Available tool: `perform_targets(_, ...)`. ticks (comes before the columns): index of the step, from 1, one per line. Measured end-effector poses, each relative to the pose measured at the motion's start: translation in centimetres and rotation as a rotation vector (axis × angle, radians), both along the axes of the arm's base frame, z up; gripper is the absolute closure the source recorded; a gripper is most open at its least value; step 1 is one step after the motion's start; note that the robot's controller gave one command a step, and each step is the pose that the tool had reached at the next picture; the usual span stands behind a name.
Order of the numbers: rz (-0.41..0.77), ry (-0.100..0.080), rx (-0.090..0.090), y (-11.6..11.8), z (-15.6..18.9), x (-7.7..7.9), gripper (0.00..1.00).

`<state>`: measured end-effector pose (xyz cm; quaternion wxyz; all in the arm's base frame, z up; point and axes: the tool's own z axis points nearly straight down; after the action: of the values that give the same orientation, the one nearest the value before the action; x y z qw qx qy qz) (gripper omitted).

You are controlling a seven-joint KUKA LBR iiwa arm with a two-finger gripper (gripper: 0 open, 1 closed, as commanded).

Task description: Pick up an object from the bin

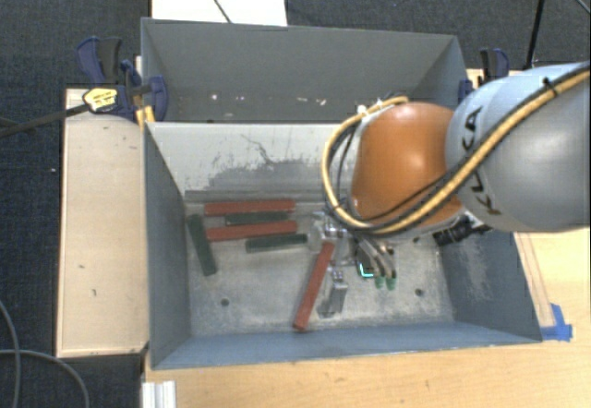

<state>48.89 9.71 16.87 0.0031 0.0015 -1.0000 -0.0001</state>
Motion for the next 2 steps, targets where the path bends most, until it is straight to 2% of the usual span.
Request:
perform_targets(1,-0.003,-0.008,0.001,0.0,0.3,0.2,0.00)
perform_targets(2,0.083,-0.014,0.001,0.0,-1.5,0.6,0.00)
